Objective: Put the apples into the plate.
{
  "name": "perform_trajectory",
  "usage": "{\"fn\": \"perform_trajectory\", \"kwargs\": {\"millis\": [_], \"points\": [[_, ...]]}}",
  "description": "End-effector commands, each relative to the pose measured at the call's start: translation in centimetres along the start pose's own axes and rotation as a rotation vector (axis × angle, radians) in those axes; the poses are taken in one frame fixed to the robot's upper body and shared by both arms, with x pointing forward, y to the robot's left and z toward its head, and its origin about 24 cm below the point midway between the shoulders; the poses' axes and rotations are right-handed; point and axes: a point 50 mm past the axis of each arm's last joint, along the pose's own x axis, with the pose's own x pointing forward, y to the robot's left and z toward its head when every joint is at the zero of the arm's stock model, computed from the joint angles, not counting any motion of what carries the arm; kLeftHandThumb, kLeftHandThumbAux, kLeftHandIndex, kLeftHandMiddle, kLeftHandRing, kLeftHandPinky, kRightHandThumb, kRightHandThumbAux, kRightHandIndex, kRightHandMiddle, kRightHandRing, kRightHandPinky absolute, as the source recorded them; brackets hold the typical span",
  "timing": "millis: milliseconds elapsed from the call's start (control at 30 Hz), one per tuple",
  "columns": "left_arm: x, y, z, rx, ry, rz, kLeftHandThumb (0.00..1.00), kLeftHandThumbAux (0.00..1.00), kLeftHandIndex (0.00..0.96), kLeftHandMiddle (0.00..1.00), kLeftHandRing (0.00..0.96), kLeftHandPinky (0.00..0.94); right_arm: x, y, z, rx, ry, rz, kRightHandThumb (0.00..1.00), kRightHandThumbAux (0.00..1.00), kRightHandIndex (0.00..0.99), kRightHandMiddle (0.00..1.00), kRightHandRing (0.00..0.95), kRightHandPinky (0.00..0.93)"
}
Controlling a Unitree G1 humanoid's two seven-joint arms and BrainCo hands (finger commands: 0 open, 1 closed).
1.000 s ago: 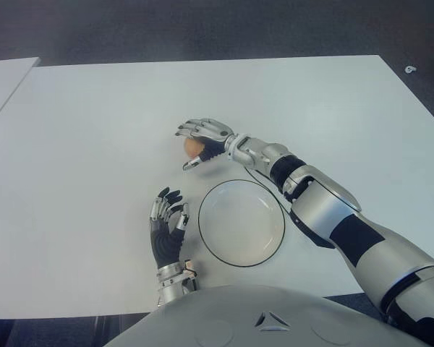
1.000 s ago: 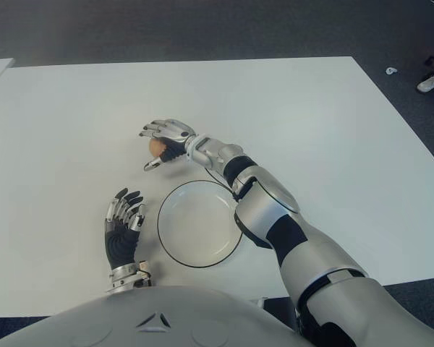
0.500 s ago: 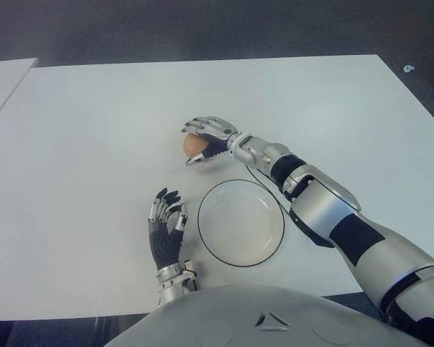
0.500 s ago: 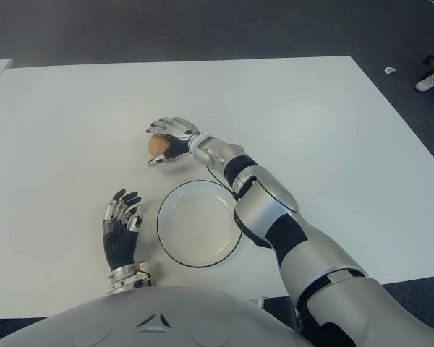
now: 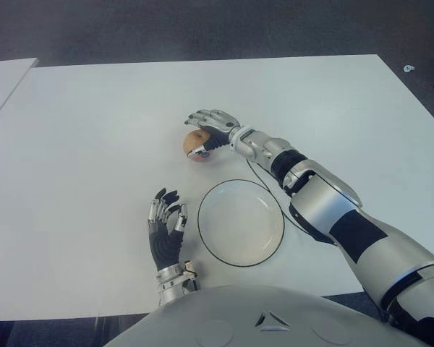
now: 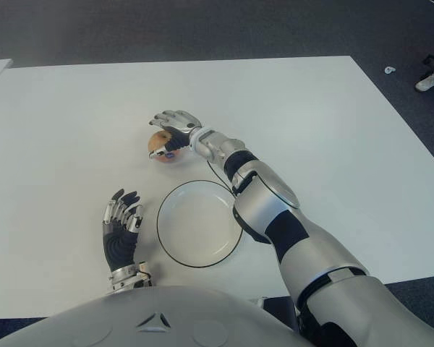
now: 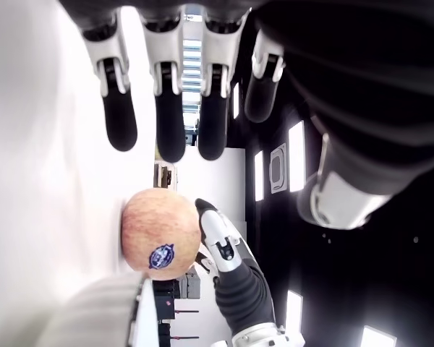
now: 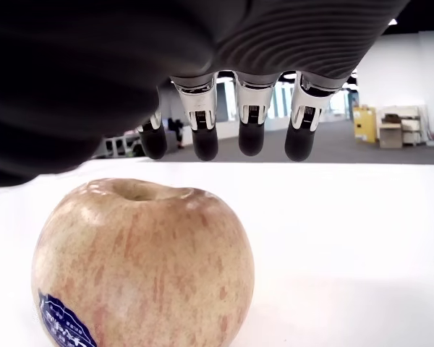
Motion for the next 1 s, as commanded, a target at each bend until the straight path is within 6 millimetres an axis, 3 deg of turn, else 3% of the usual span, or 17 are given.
{"fn": "perform_trajectory", "kwargs": {"millis": [33,1000], "points": [[-2.18,-0.87,-1.38,-0.017,0.148,0.059,0.459,0.62,0.197,0.296,0.309,0.317,0.11,-0.96,-0.69,-0.009,0.032,0.0,0.255,0.225,0.0,0.0,0.0,0.0],[-2.83,-1.26,-1.23,-0.035,0.143,0.057,0.468,0.626,0.197,0.294,0.312,0.338,0.28,-0.76,-0.81,0.031,0.091,0.006,0.263,0.214,0.0,0.0,0.0,0.0]]}}
